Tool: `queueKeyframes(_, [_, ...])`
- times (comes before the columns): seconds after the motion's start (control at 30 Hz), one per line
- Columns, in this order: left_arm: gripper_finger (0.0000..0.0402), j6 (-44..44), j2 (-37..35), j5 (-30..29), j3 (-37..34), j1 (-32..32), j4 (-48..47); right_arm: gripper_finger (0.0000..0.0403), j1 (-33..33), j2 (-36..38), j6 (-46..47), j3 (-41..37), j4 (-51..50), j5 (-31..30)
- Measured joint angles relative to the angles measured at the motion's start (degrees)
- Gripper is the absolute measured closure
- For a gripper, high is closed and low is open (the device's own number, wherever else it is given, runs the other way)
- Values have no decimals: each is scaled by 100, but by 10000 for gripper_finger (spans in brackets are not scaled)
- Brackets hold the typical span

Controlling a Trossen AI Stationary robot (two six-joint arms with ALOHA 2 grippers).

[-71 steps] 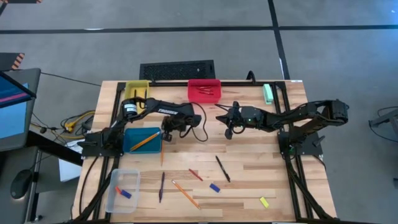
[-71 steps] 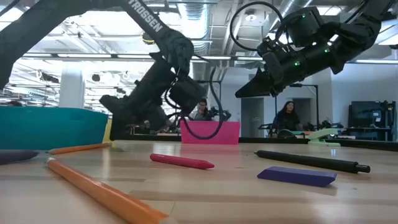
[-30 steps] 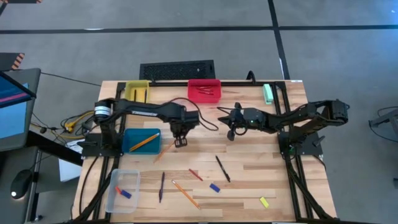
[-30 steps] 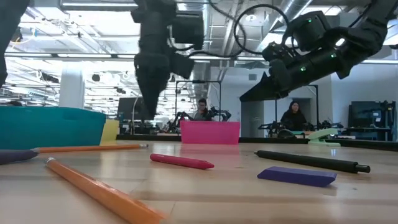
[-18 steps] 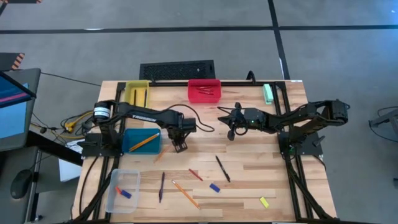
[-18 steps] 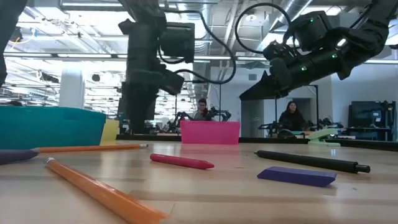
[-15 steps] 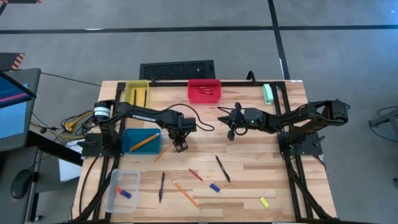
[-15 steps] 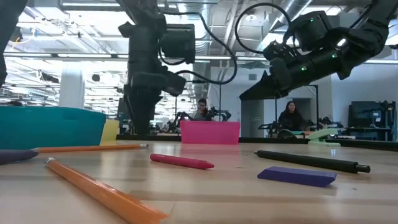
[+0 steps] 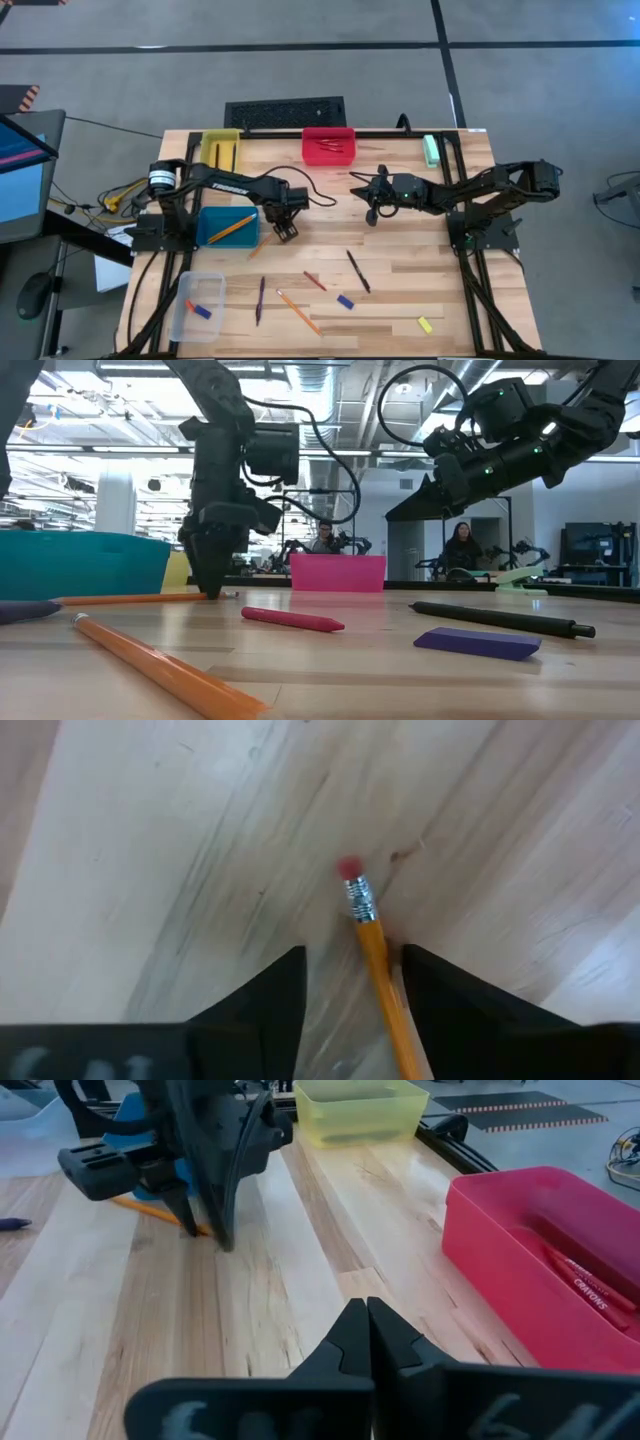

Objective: Sort crayons/erasers/pens/pencils in bins
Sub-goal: Put the yellow pencil into the blue bin

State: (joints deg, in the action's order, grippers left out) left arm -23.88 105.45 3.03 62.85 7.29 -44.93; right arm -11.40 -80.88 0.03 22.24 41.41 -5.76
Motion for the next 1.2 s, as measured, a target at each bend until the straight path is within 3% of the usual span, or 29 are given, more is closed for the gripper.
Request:
queueKeyframes(0.23, [283, 358, -2, -136, -158, 19, 155, 403, 0, 0, 7, 2, 24, 2])
queueKeyframes(0.6, [386, 960, 30, 66, -89, 30, 302, 403, 0, 0, 4, 2, 24, 2])
queueKeyframes(1.2, [389, 1225, 66, 397, 680, -106, 589, 403, 0, -1, -5, 4, -24, 2])
